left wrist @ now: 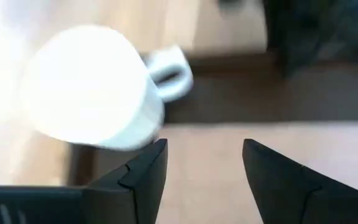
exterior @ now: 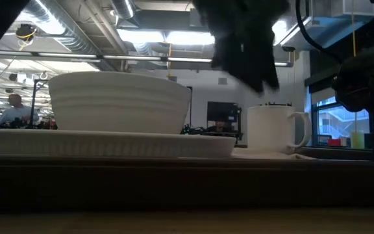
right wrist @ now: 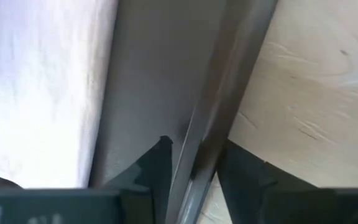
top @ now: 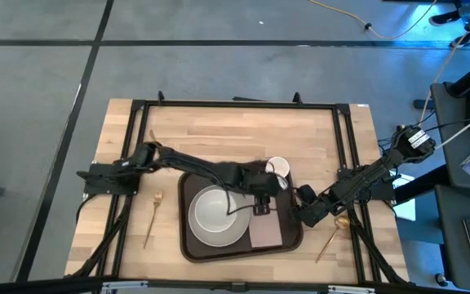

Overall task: Set up tray
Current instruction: Put the golden spoon on top of the brown napkin on the brown serving tray

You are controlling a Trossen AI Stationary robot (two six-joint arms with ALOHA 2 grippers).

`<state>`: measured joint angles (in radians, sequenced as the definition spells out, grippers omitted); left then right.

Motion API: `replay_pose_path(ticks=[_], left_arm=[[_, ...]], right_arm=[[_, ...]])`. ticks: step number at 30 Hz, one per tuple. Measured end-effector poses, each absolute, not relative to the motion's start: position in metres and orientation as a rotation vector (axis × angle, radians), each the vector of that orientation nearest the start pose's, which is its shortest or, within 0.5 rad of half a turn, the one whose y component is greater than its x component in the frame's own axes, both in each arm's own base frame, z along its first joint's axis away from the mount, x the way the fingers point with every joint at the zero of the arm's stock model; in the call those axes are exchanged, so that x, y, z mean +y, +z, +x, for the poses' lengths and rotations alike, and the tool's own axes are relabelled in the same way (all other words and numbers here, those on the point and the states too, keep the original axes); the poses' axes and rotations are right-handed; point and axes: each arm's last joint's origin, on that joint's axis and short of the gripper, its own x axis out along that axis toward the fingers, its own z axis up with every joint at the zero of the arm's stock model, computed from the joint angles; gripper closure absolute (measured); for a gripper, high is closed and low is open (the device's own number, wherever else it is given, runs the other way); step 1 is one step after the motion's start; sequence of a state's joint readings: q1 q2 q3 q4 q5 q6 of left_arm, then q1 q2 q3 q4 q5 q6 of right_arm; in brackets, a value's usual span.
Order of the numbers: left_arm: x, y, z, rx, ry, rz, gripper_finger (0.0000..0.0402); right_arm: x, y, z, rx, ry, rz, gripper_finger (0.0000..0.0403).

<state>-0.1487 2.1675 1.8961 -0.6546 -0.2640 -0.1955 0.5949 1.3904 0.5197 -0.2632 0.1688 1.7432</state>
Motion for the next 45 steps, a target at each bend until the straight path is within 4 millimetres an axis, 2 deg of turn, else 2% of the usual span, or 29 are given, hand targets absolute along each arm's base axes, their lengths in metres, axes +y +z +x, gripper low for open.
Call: replay_pose_path(ticks=[4, 9, 14, 18, 22, 28, 32, 35, 37, 40, 45], left_arm=[[-0.059, 0.297, 0.453, 0.759, 0.186, -0.021, 0.0199], [-0.058, 0.356, 0.418, 0.654, 0.160, -0.027, 0.0202], [-0.060, 0.392, 0.378, 0.648, 0.178, -0.075, 0.0203], [-0.061, 0.407, 0.347, 0.689, 0.248, -0.113, 0.0203], [-0.063, 0.418, 0.314, 0.733, 0.374, -0.118, 0.0203], [-0.073, 0.428, 0.270, 0.692, 0.524, -0.148, 0.0204], [-0.079, 0.424, 0.252, 0.639, 0.601, -0.121, 0.0204], [-0.081, 0.416, 0.242, 0.626, 0.635, -0.109, 0.0204], [-0.082, 0.409, 0.237, 0.646, 0.641, -0.093, 0.0204], [-0.082, 0.397, 0.232, 0.678, 0.644, -0.060, 0.0204], [-0.083, 0.381, 0.231, 0.770, 0.606, 0.014, 0.0204]], right_arm=[[0.118, 0.133, 0.182, 1.017, -0.551, 1.109, 0.0248], [0.115, 0.136, 0.180, 1.004, -0.559, 1.098, 0.0216], [0.110, 0.140, 0.172, 1.014, -0.603, 1.068, 0.0197], [0.104, 0.148, 0.164, 1.001, -0.661, 1.099, 0.0190], [0.100, 0.169, 0.159, 0.965, -0.645, 1.153, 0.0189], [0.102, 0.223, 0.163, 0.944, -0.564, 1.121, 0.0189], [0.104, 0.262, 0.164, 0.993, -0.669, 1.110, 0.0189], [0.110, 0.282, 0.169, 1.053, -0.779, 1.117, 0.0189], [0.117, 0.288, 0.172, 1.101, -0.877, 1.129, 0.0189], [0.133, 0.286, 0.181, 1.141, -1.022, 1.160, 0.0189], [0.167, 0.263, 0.185, 1.173, -1.204, 1.197, 0.0189]])
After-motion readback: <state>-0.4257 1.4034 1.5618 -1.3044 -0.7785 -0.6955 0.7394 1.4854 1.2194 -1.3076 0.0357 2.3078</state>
